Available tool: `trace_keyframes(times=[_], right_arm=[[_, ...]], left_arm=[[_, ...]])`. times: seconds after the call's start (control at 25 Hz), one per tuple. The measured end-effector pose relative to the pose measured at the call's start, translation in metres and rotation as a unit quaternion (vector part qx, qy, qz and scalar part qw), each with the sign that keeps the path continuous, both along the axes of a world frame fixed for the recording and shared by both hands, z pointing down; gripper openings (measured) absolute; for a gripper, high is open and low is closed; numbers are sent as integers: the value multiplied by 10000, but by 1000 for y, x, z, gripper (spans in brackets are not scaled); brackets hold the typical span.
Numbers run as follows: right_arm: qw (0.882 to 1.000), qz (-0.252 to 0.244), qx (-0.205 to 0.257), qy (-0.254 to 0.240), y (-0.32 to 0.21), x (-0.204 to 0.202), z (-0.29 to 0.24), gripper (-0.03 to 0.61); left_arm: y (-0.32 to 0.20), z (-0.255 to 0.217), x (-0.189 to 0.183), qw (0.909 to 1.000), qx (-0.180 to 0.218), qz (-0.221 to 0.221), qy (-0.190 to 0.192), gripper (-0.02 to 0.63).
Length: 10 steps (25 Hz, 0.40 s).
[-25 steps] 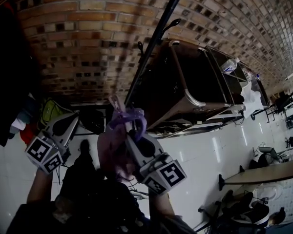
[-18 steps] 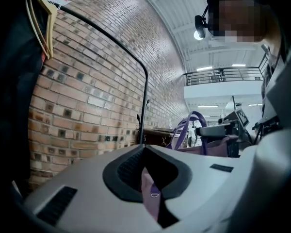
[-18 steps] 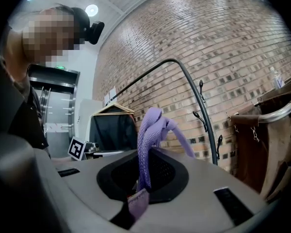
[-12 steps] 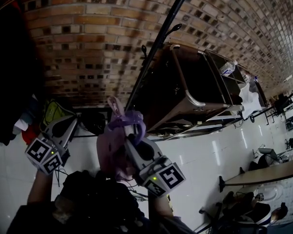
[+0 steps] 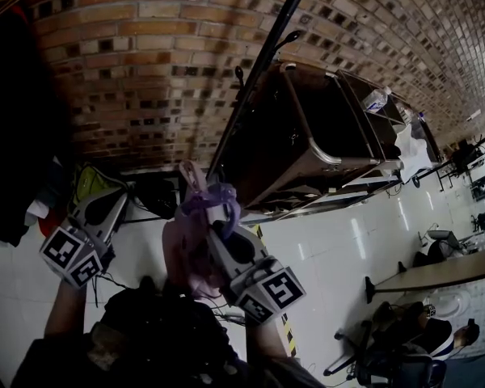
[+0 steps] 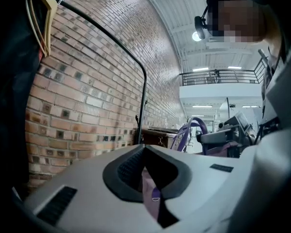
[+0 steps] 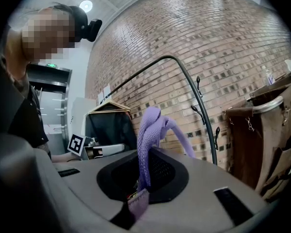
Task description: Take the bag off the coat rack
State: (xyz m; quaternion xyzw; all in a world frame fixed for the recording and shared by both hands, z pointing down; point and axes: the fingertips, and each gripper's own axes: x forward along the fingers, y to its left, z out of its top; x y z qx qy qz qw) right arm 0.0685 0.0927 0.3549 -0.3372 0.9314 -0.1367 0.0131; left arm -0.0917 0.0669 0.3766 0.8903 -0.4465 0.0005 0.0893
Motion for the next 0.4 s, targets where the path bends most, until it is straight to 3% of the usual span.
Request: trace_keyframes(times=[0.4], right_arm=[[9999,94,-36,76,9,-12,0,44]], left_arm=[[12,-8,-10,9999,58,149,26,11]])
